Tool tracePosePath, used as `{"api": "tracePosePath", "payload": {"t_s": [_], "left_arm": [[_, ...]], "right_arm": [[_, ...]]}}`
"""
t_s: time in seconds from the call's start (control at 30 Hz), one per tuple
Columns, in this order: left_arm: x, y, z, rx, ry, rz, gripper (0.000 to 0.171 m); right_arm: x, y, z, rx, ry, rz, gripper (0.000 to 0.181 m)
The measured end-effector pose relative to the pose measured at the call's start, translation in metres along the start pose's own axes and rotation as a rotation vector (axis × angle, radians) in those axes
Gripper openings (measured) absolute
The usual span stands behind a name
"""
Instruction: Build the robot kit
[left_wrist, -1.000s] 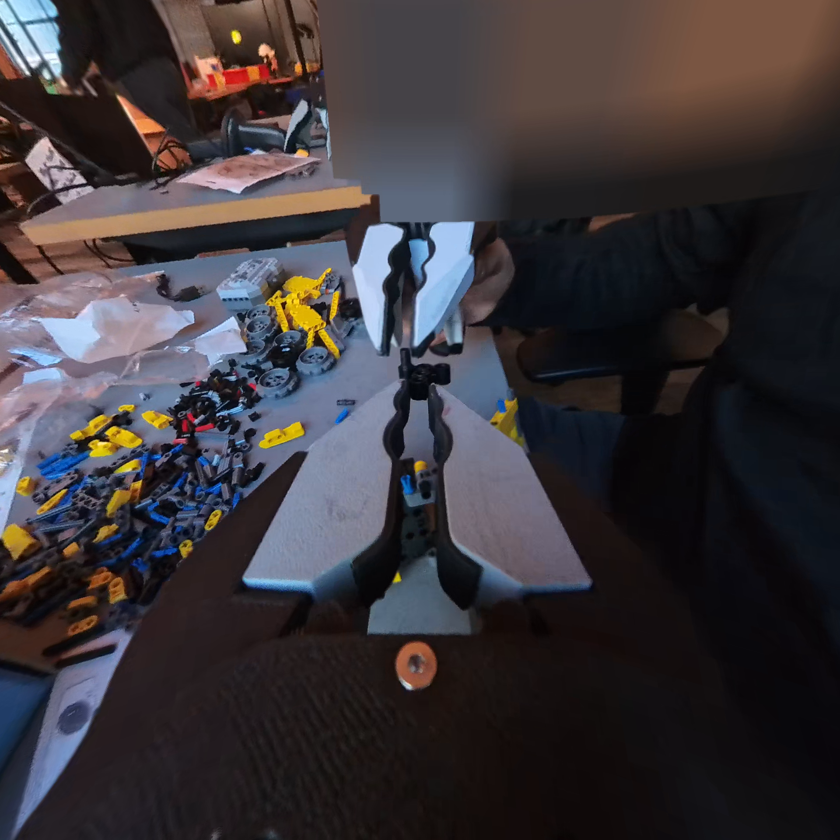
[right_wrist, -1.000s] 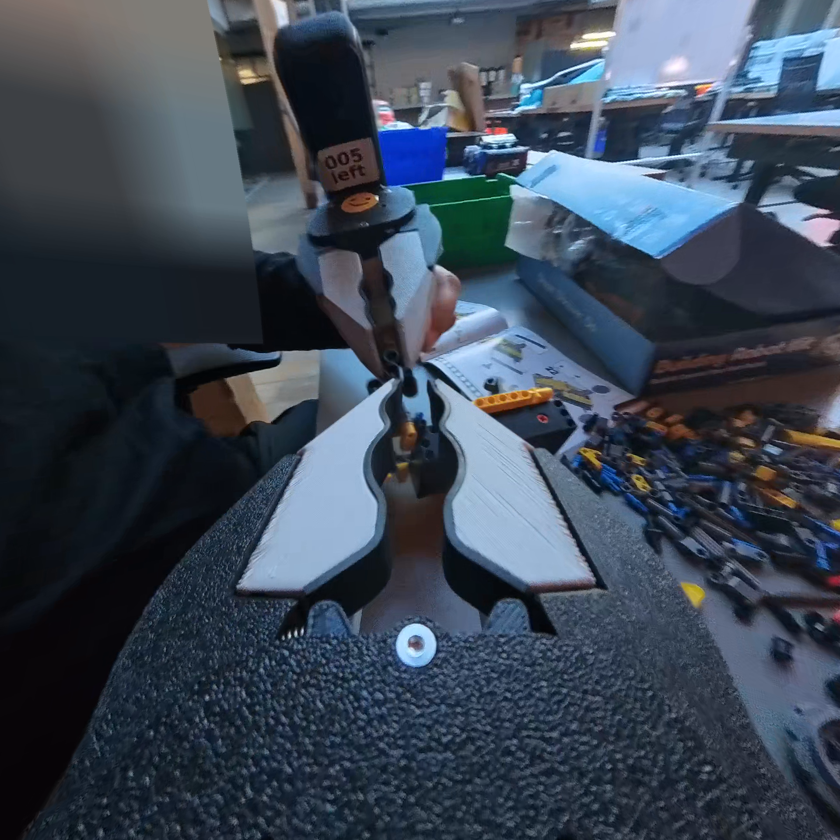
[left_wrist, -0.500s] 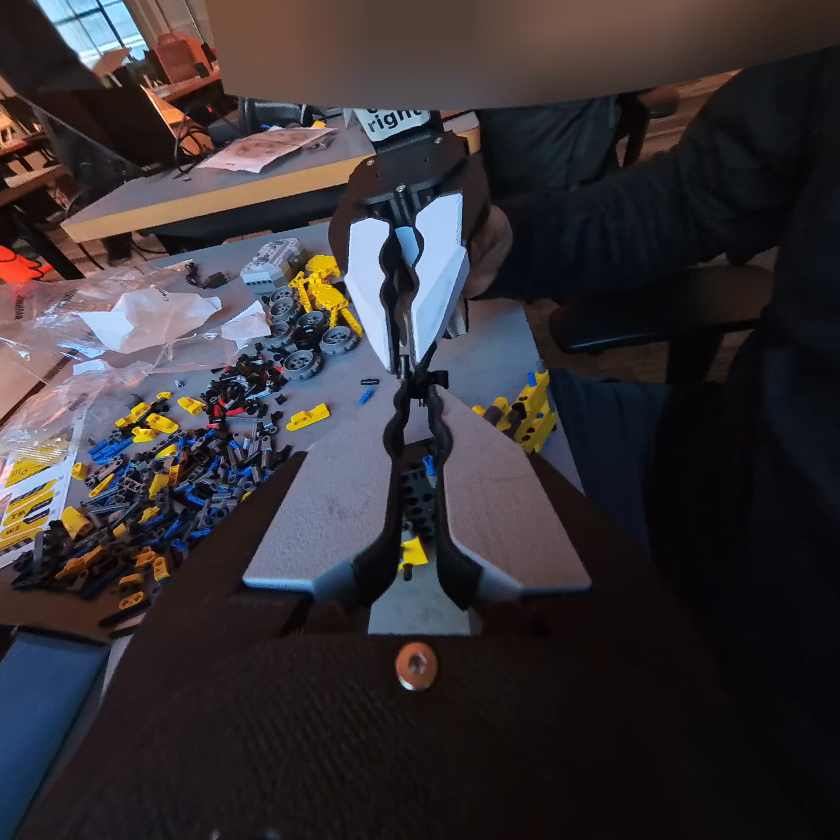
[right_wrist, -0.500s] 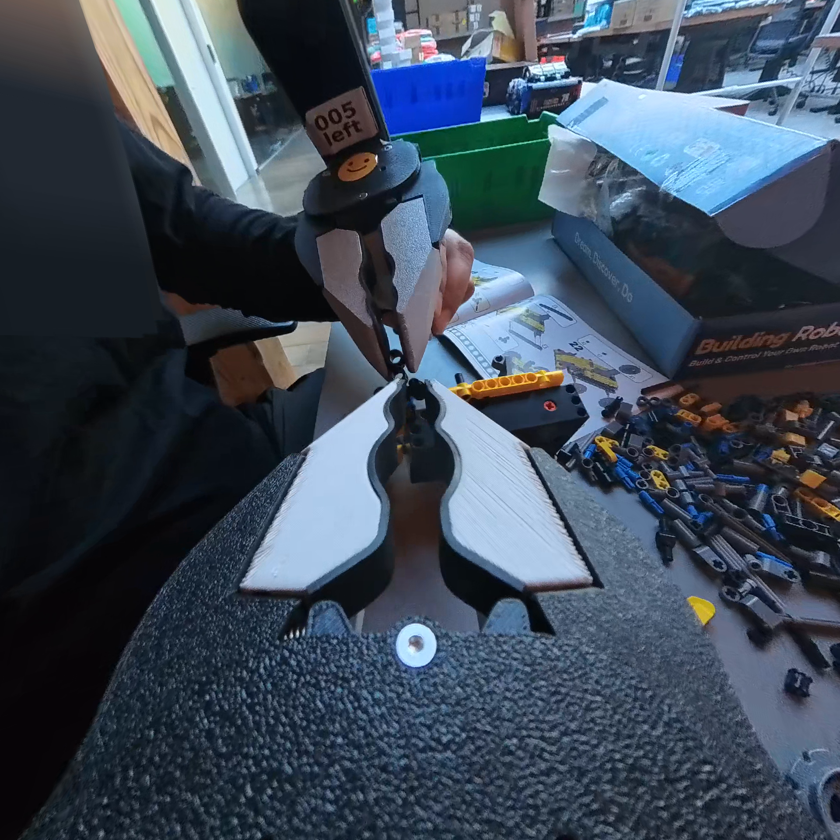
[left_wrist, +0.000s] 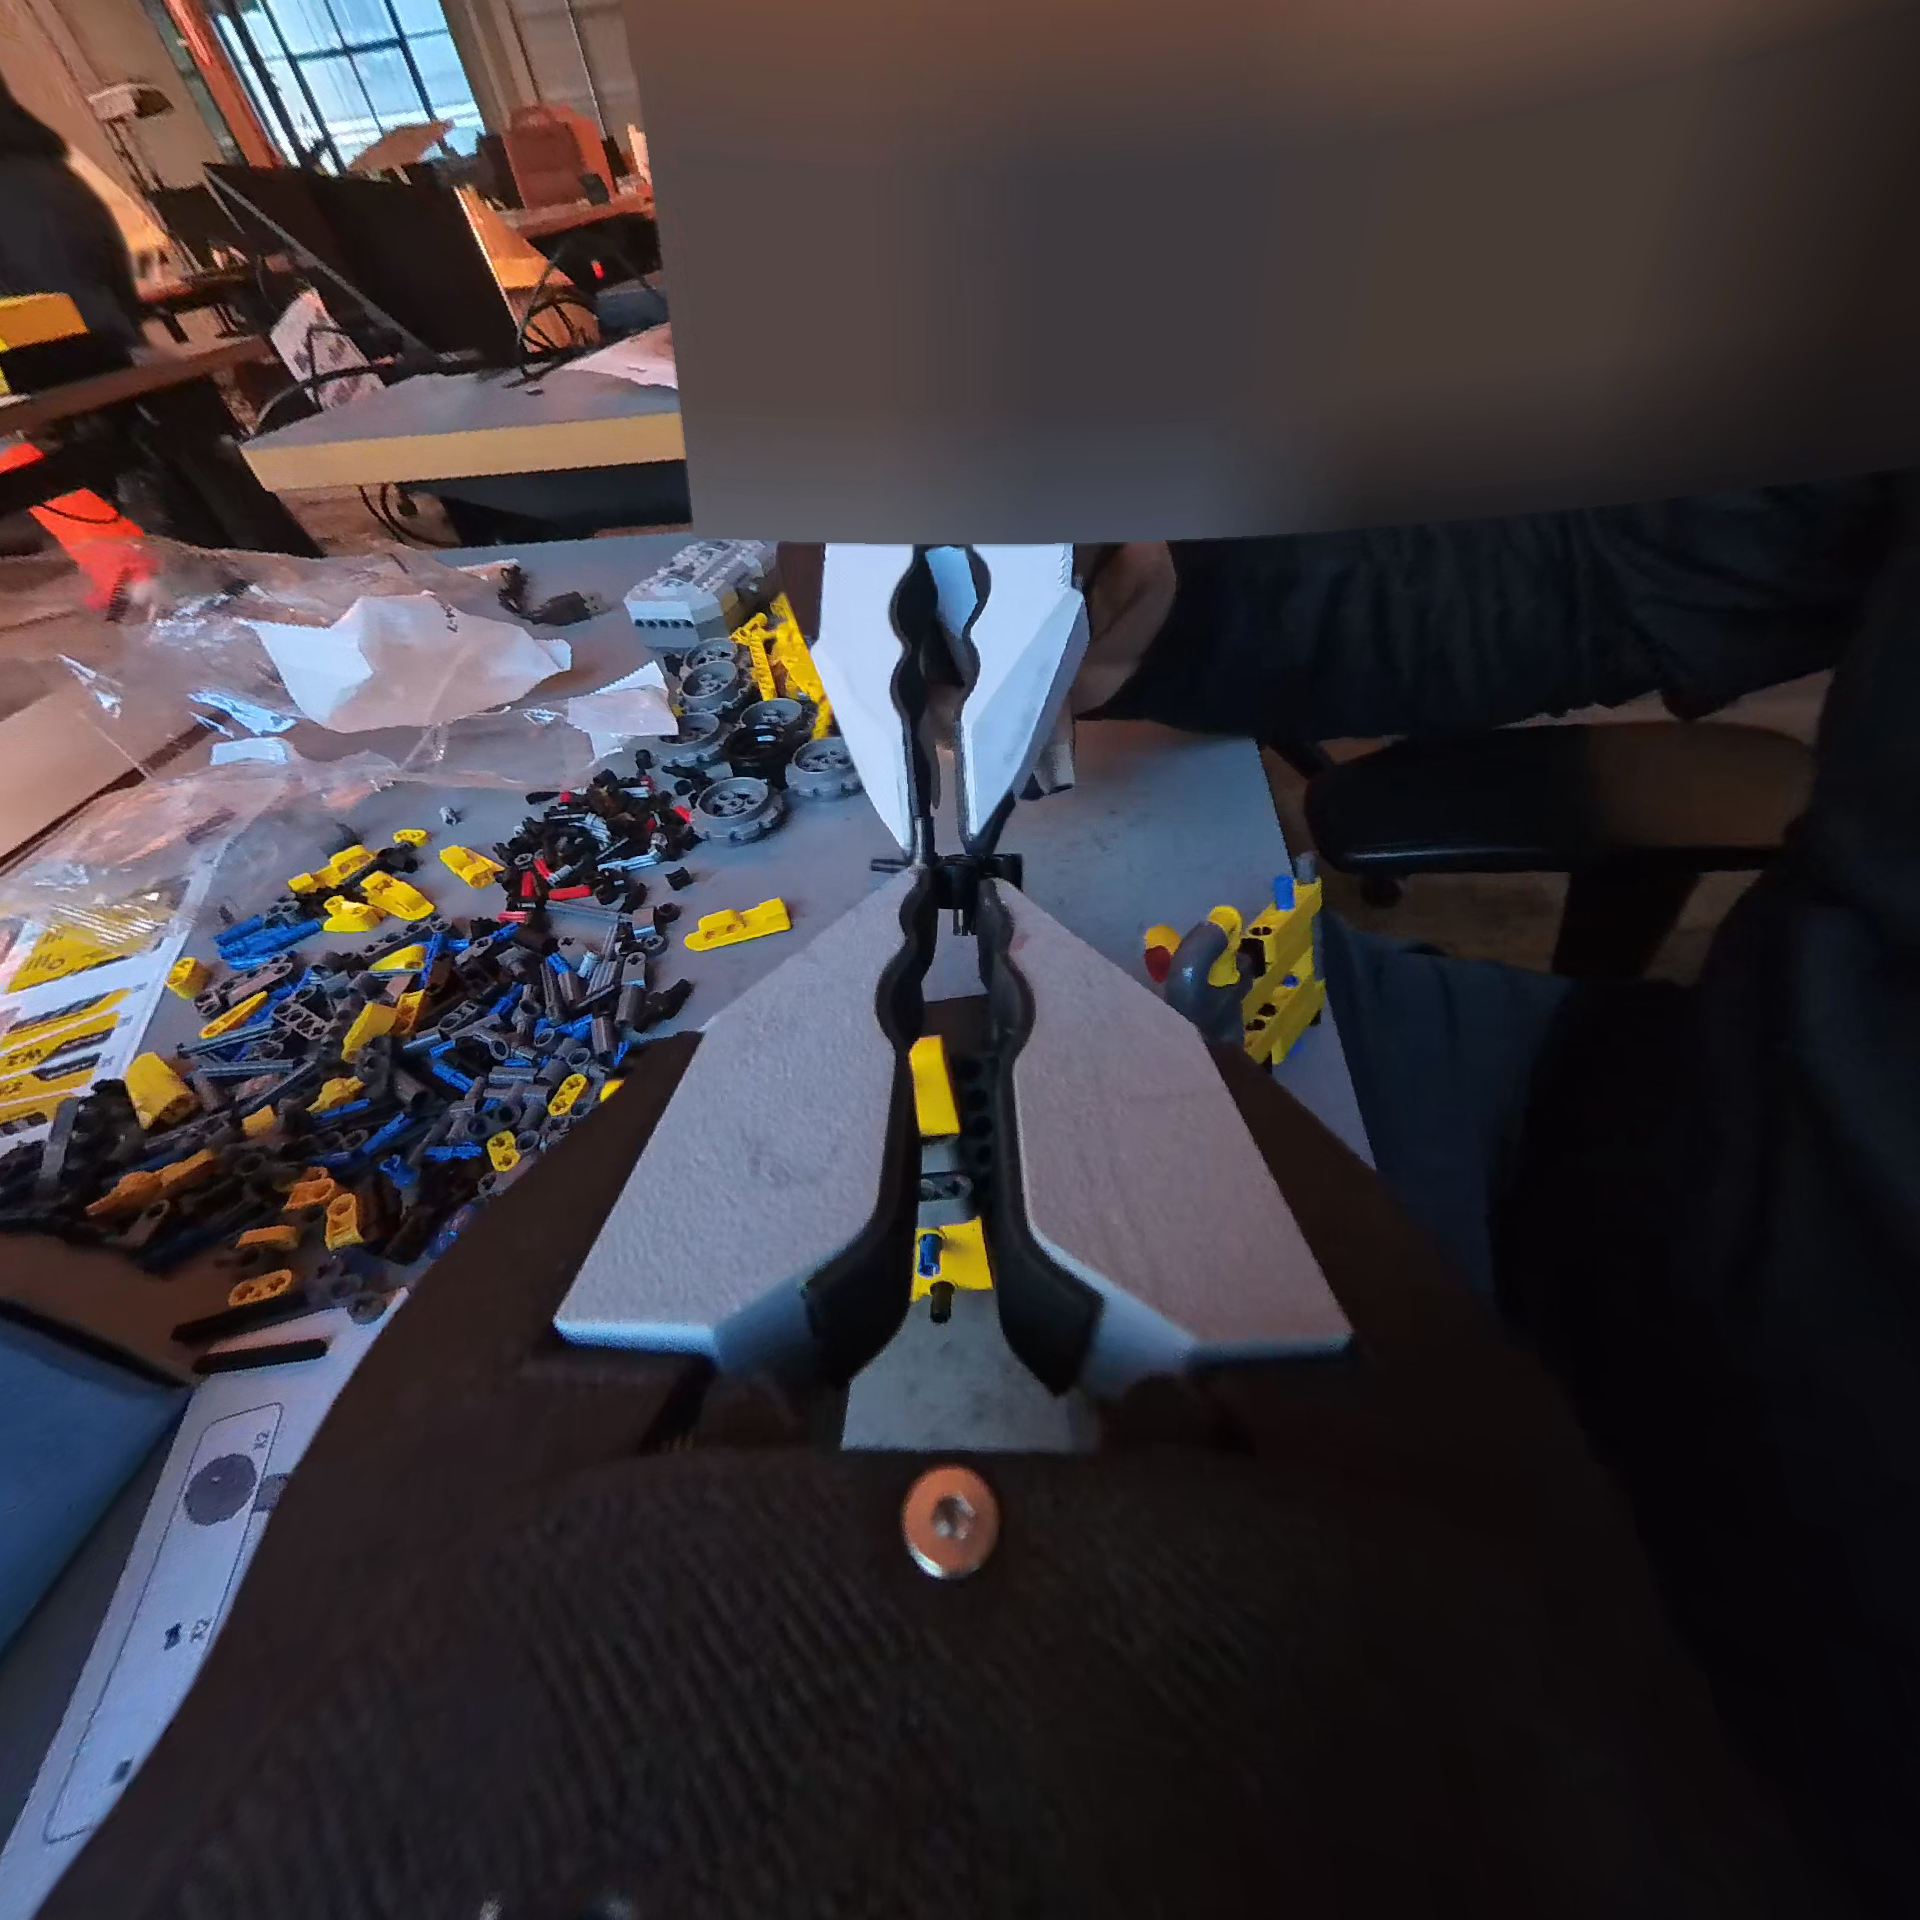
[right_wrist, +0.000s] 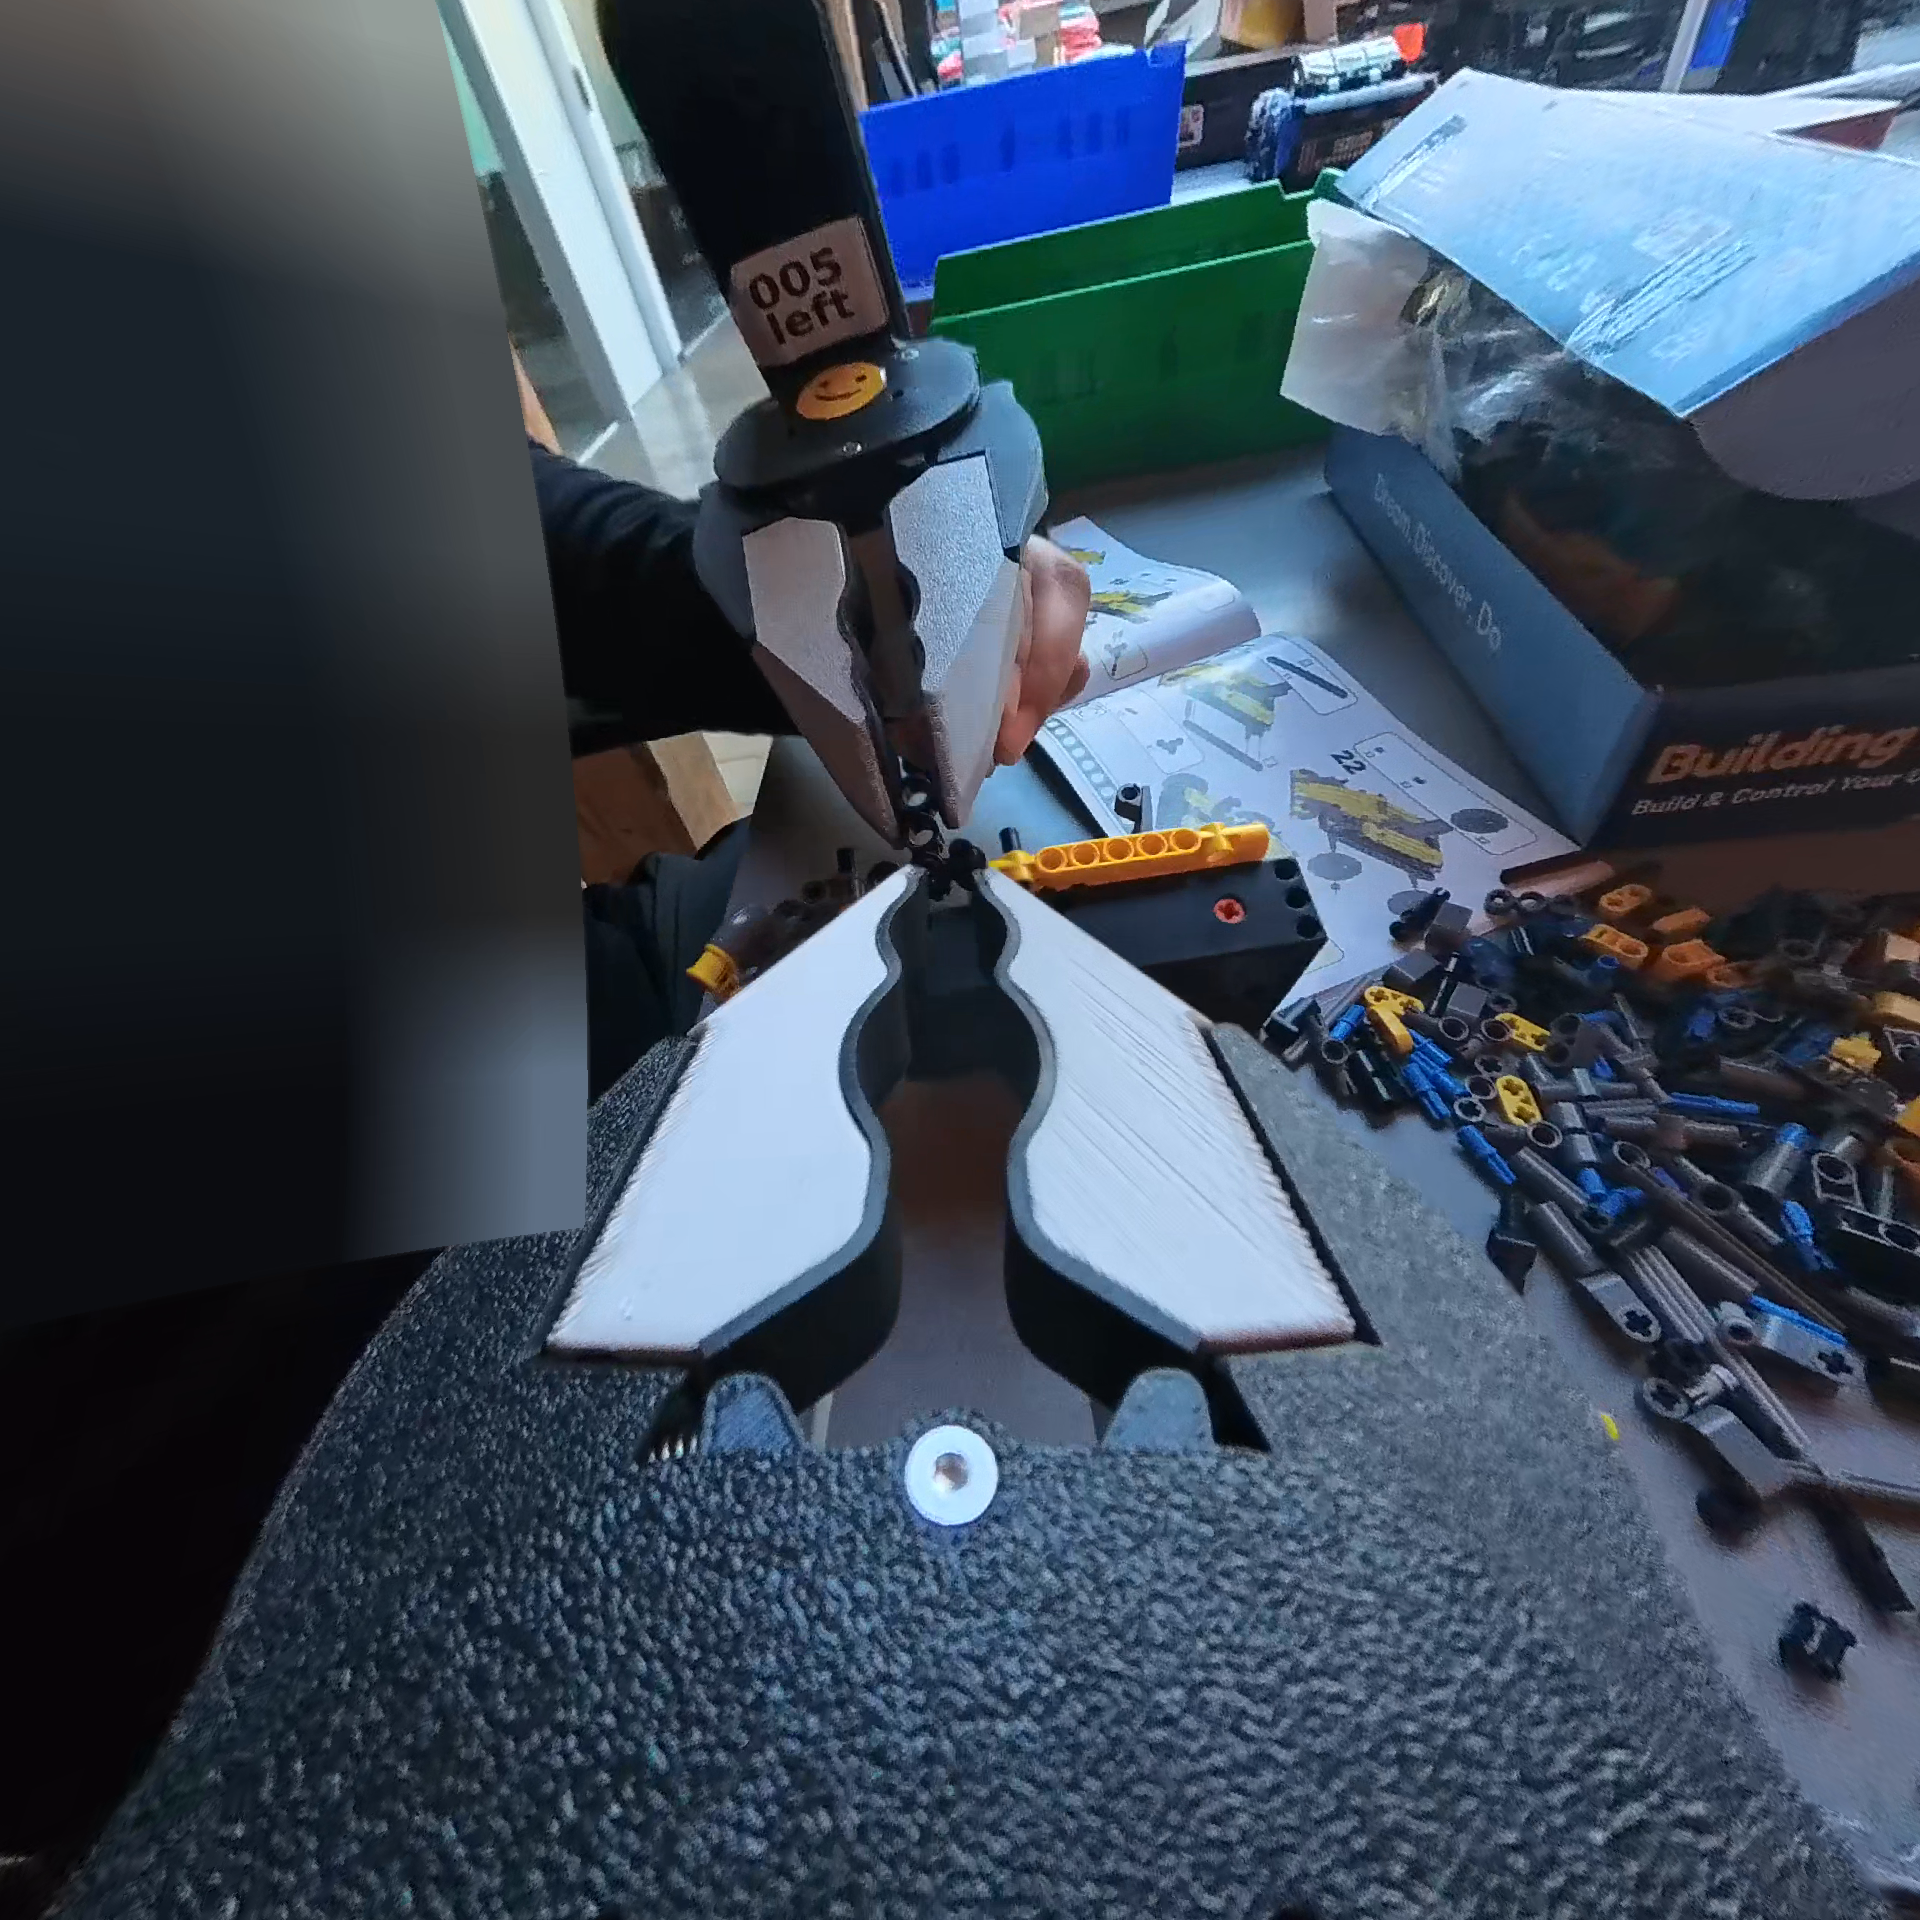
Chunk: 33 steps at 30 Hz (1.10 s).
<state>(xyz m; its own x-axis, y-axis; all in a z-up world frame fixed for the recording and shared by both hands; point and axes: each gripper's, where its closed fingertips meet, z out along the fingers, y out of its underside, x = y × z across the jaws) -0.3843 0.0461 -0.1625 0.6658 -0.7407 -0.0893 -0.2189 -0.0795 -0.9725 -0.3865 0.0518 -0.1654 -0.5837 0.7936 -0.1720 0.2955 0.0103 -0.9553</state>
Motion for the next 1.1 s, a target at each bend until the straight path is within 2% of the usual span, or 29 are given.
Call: {"api": "tracePosePath", "payload": {"t_s": [0.03, 0.3, 0.47, 0.57, 0.7, 0.9, 1.1], "left_arm": [[0.0, -0.001, -0.001, 0.013, 0.001, -0.005, 0.004], [0.006, -0.004, -0.003, 0.066, -0.016, 0.035, 0.004], [0.004, -0.005, -0.006, 0.072, -0.041, -0.027, 0.004], [-0.002, 0.0, -0.006, 0.034, -0.065, -0.157, 0.004], [-0.006, -0.005, -0.019, 0.046, -0.098, -0.21, 0.017], [-0.002, 0.003, -0.028, -0.022, -0.141, -0.252, 0.018], [0.006, 0.017, -0.023, -0.115, -0.153, -0.217, 0.018]], "right_arm": [[-0.001, -0.001, 0.0, 0.007, -0.014, 0.002, 0.008], [-0.004, -0.008, 0.003, 0.018, -0.084, 0.004, 0.007], [-0.001, -0.01, 0.006, 0.008, -0.072, -0.035, 0.004], [0.006, -0.005, 0.007, -0.017, -0.102, 0.104, 0.004], [0.013, 0.001, 0.001, -0.025, -0.14, 0.27, 0.004], [0.004, 0.011, -0.002, -0.059, -0.184, 0.303, 0.004], [-0.002, 0.018, 0.005, -0.112, -0.145, 0.23, 0.004]]}}
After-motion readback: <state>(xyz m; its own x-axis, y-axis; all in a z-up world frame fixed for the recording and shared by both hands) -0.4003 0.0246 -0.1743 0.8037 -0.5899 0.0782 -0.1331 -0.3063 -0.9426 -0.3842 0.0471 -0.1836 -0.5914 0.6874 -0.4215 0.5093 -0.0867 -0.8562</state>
